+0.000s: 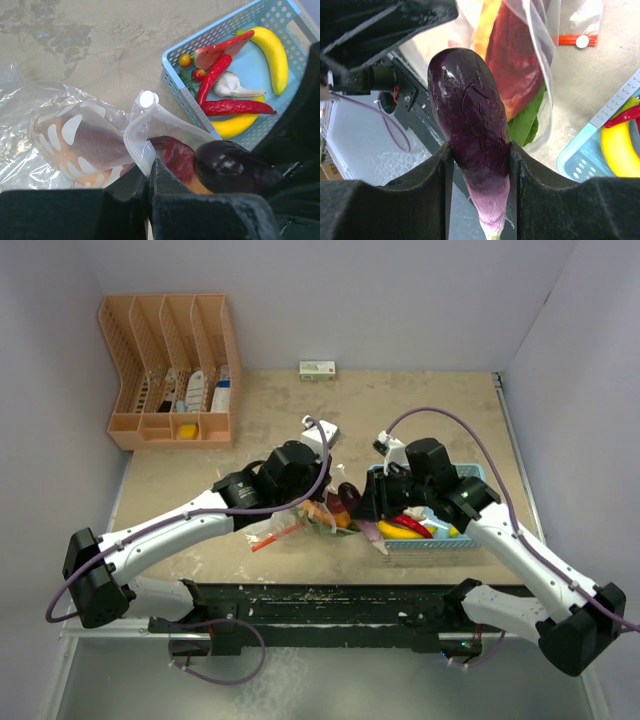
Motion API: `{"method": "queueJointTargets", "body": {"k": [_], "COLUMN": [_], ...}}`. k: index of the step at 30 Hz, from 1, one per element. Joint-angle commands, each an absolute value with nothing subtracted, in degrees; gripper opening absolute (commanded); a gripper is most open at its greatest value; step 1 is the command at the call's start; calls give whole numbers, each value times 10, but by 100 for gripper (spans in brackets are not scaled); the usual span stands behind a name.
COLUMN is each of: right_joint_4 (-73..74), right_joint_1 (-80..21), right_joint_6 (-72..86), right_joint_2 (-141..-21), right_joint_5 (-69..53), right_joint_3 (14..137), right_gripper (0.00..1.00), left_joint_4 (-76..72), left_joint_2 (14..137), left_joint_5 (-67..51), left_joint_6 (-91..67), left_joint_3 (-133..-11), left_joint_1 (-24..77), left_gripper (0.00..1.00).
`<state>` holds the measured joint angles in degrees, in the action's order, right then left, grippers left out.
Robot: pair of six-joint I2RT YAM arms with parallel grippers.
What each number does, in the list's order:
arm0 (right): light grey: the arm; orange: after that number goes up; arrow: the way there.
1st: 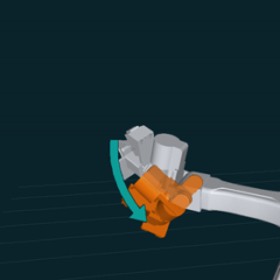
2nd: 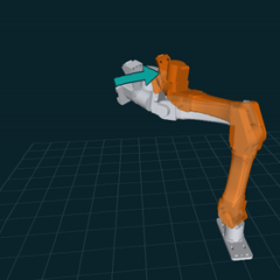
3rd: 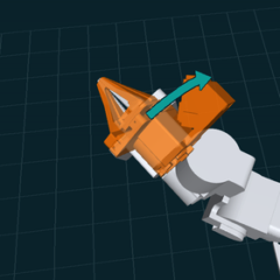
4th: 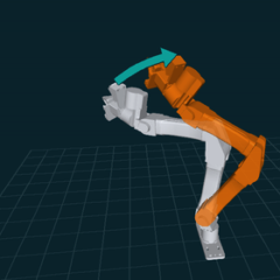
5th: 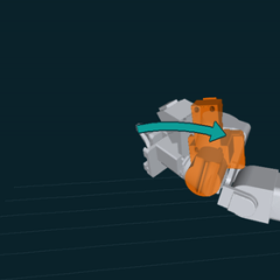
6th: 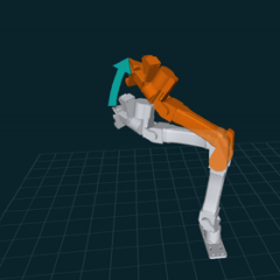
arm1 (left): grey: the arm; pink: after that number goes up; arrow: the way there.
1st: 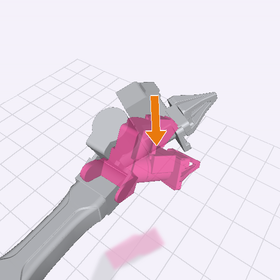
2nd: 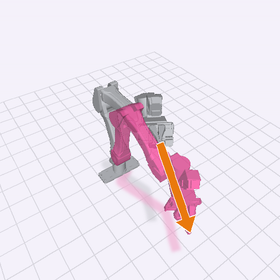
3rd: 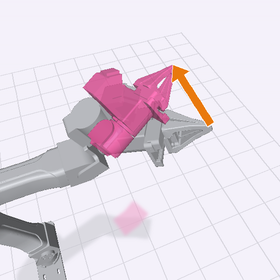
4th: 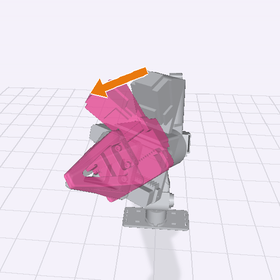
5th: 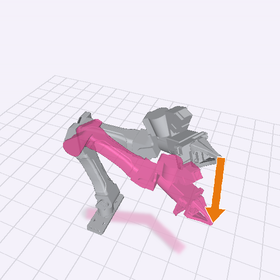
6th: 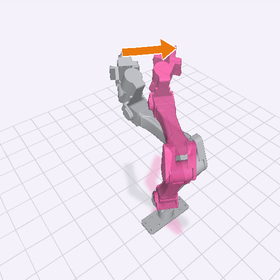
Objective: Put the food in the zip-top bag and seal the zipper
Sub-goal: Place the fake vegetable in the zipper food storage bag.
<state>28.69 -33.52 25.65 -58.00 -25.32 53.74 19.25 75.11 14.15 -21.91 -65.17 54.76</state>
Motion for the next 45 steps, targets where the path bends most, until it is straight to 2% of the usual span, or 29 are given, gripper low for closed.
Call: {"method": "queueJointTargets", "body": {"k": [1,9,28,41,43,45], "right_joint_4": [304,317,368,336,327,328], "right_joint_1": [-339,-340,-345,-346,-347,-350], "right_joint_6": [239,249,249,325,334,334], "right_joint_2": [-624,-687,-718,-770,-776,-781], "right_joint_5": [-239,-254,-211,-167,-171,-166], "right_joint_3": [604,645,647,705,709,711], "right_gripper": [0,0,0,0,2,12], "left_joint_4": [141,91,42,11,6,5], "left_joint_2": [722,715,730,738,743,746], "left_joint_5": [130,88,65,19,9,2], "left_joint_6": [-223,-225,-211,-249,-255,-256], "left_joint_3": [-671,-659,-644,-612,-610,-611], "left_joint_1": [545,546,546,546,546,546], "left_gripper": [0,0,0,0,0,0]}}
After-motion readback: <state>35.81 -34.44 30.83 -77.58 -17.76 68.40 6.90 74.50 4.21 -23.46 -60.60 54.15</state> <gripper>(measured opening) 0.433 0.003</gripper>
